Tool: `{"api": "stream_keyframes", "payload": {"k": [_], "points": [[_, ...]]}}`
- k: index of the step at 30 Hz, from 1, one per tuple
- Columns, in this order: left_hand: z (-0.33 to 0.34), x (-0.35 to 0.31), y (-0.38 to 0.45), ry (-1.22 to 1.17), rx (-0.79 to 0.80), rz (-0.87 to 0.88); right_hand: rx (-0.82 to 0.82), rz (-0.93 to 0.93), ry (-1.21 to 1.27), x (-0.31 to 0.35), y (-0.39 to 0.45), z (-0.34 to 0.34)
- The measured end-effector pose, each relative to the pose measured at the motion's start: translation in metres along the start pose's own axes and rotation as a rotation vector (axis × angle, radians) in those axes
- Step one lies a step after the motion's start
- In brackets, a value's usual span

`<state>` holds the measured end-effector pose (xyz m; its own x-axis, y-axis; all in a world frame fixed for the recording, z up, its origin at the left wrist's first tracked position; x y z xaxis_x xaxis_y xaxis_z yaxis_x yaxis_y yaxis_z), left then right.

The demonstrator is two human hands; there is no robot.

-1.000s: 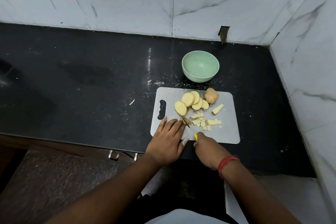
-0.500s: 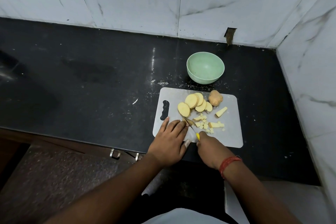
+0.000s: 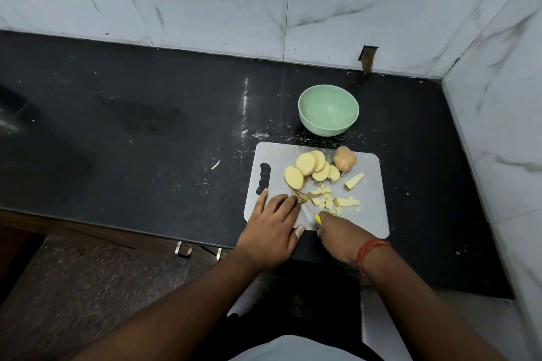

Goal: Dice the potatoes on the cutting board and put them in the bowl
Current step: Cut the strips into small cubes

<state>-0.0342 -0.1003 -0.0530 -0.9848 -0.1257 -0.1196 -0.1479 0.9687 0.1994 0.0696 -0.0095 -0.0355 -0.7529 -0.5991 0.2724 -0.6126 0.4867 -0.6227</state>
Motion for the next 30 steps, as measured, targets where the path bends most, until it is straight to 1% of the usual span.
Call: {"api": "stream_keyframes", "payload": {"k": [9, 11, 15, 21, 26, 30], "points": [[0.000, 0.000, 0.000, 0.014, -0.002, -0.002, 0.033, -0.003, 0.107, -0.016, -0.035, 0.010], [-0.001, 0.000, -0.001, 0.003, -0.007, 0.003, 0.005, 0.004, 0.141, -0.019, -0.042, 0.009], [-0.003, 0.001, -0.001, -0.026, 0.004, 0.000, -0.118, 0.027, 0.236, -0.020, -0.041, 0.004], [0.002, 0.004, 0.001, -0.032, 0.056, -0.018, -0.073, 0.033, 0.131, -0.014, -0.028, 0.003], [-0.002, 0.002, -0.001, -0.071, 0.034, 0.033, -0.004, 0.004, 0.056, -0.016, -0.029, -0.007], [-0.001, 0.002, 0.000, -0.092, 0.066, 0.031, -0.047, 0.002, 0.108, -0.019, -0.034, -0.015]]}}
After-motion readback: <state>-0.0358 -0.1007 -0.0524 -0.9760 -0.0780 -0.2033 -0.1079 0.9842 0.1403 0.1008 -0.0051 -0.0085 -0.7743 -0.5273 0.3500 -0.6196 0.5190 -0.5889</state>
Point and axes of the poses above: each hand's wrist, its own y-axis towards the middle knuckle, its own z-axis out of the palm, x = y × z, the point moved 7 cm from there along y, towards the middle knuckle, and after that the axes turned 1 degree about -z, right-handed, at the moved point
